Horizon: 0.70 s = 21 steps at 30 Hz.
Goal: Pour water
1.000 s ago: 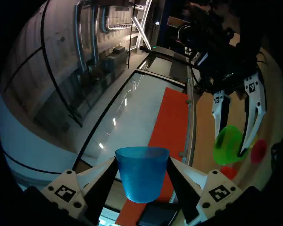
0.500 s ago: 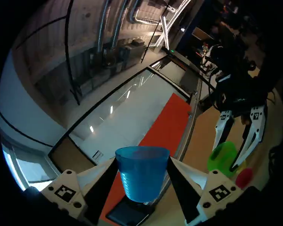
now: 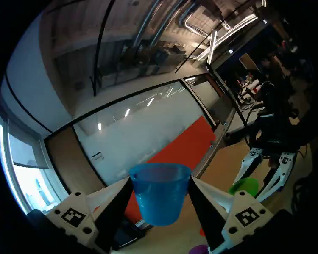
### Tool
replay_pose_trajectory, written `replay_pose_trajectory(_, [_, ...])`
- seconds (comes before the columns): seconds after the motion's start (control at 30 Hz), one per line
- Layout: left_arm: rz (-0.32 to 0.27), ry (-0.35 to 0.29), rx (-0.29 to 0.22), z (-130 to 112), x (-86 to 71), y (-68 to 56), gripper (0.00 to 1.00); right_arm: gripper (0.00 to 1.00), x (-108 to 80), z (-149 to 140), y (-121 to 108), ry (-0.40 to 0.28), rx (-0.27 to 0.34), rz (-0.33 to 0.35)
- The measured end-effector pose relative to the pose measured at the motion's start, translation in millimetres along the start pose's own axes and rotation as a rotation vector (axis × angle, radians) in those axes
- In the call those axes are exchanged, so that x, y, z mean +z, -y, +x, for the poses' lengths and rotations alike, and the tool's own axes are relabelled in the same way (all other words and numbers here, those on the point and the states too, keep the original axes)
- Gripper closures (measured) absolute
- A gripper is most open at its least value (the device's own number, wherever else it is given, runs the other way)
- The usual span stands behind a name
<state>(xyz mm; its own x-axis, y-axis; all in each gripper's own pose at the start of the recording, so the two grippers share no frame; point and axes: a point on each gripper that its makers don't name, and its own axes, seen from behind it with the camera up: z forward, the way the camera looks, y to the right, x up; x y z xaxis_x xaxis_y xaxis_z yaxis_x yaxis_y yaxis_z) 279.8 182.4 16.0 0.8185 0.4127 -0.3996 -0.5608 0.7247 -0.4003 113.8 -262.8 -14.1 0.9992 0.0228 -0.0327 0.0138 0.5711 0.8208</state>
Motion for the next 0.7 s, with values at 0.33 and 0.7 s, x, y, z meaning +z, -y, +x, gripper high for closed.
replay_pose_trajectory(0.33, [-0.033, 0.022, -0.257, -9.2, -3.8, 7.5, 0.13, 0.09, -5.7, 5.4, 0.5, -0.007, -0.009, -0.010])
replay_pose_trajectory(0.7, [-0.096, 0.056, -0.450, -26.2, -1.5, 1.2, 0.13, 0.09, -8.8, 10.1, 0.0, -0.006, -0.014, -0.024])
